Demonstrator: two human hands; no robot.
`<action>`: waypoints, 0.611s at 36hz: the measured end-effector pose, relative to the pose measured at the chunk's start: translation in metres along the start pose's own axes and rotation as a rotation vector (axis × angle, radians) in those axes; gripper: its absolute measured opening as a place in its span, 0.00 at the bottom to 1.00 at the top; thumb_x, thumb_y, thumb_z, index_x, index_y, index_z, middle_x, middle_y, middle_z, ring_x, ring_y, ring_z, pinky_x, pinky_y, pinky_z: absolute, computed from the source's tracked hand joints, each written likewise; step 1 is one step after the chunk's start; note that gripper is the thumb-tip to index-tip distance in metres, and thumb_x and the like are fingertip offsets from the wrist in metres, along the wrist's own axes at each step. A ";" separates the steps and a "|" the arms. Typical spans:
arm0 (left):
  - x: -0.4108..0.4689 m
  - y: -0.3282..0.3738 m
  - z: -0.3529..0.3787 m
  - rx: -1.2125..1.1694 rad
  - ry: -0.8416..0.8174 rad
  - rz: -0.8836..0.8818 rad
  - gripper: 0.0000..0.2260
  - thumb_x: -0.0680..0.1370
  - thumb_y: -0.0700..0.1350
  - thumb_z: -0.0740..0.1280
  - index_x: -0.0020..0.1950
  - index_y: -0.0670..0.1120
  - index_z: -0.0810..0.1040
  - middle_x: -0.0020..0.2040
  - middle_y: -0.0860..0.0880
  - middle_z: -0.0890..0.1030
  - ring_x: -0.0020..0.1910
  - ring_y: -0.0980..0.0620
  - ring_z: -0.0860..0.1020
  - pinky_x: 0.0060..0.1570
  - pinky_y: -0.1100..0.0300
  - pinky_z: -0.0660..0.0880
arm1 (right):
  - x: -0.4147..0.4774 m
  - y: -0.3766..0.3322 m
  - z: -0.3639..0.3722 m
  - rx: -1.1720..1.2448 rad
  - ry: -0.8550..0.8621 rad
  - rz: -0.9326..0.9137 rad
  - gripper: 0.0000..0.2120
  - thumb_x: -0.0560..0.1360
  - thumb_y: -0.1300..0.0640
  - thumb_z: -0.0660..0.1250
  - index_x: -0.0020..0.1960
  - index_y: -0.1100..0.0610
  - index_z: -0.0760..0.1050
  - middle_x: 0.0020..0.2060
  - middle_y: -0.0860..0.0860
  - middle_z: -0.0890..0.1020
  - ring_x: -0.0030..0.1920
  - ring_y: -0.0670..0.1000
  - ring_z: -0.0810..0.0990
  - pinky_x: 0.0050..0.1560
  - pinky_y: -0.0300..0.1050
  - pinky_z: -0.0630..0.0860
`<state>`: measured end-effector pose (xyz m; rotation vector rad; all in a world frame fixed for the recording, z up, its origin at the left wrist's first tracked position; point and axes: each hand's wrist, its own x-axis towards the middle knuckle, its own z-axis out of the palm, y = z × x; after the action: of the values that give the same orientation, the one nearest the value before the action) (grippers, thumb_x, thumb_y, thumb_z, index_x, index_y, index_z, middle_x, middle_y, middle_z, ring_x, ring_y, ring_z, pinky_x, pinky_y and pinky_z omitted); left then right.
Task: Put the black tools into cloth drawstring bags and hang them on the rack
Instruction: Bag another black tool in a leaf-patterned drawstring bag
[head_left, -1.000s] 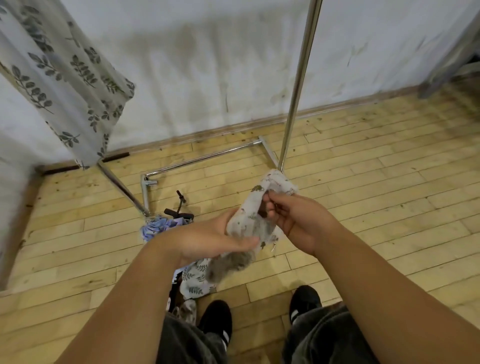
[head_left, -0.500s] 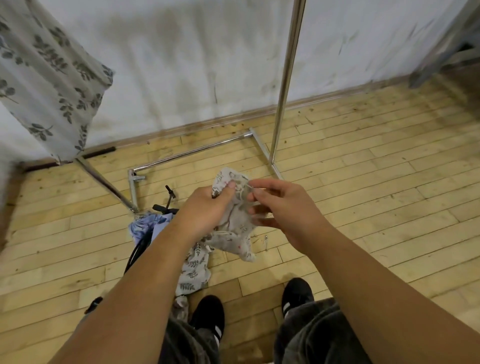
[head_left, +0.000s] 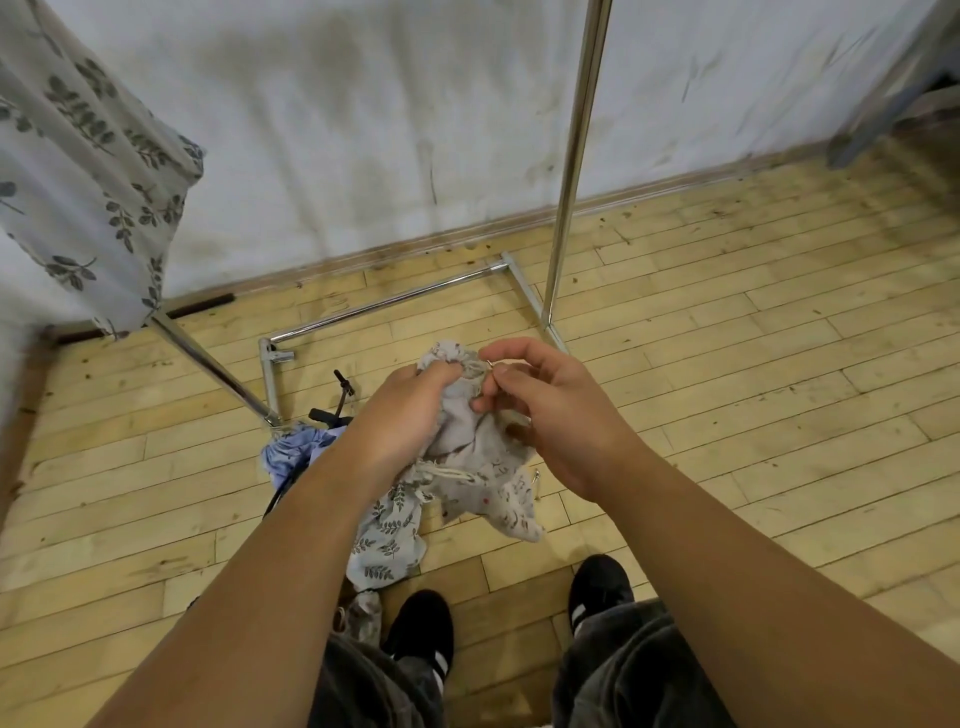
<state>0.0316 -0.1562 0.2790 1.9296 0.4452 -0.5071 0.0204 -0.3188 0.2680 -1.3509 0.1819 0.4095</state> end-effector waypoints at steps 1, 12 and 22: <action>0.000 0.000 -0.001 0.006 0.011 0.012 0.13 0.81 0.59 0.62 0.46 0.51 0.76 0.49 0.46 0.84 0.51 0.47 0.82 0.62 0.46 0.75 | 0.001 0.001 -0.001 -0.050 0.004 0.003 0.10 0.83 0.64 0.62 0.55 0.55 0.81 0.36 0.52 0.81 0.40 0.50 0.82 0.41 0.44 0.76; 0.008 -0.012 -0.011 0.158 0.146 0.201 0.10 0.82 0.53 0.66 0.43 0.55 0.70 0.35 0.54 0.72 0.32 0.55 0.70 0.37 0.58 0.67 | 0.000 0.010 0.001 -1.078 0.071 -0.119 0.11 0.79 0.55 0.69 0.58 0.43 0.79 0.45 0.41 0.83 0.49 0.49 0.82 0.59 0.57 0.78; 0.014 -0.022 -0.025 0.279 0.183 0.228 0.16 0.83 0.55 0.65 0.45 0.44 0.73 0.33 0.50 0.74 0.31 0.50 0.72 0.33 0.58 0.66 | 0.002 0.004 0.000 -1.183 0.145 -0.223 0.30 0.72 0.59 0.76 0.69 0.41 0.72 0.62 0.46 0.76 0.58 0.49 0.79 0.56 0.46 0.81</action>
<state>0.0356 -0.1236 0.2645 2.2739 0.2752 -0.2541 0.0208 -0.3175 0.2639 -2.5375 -0.1315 0.2119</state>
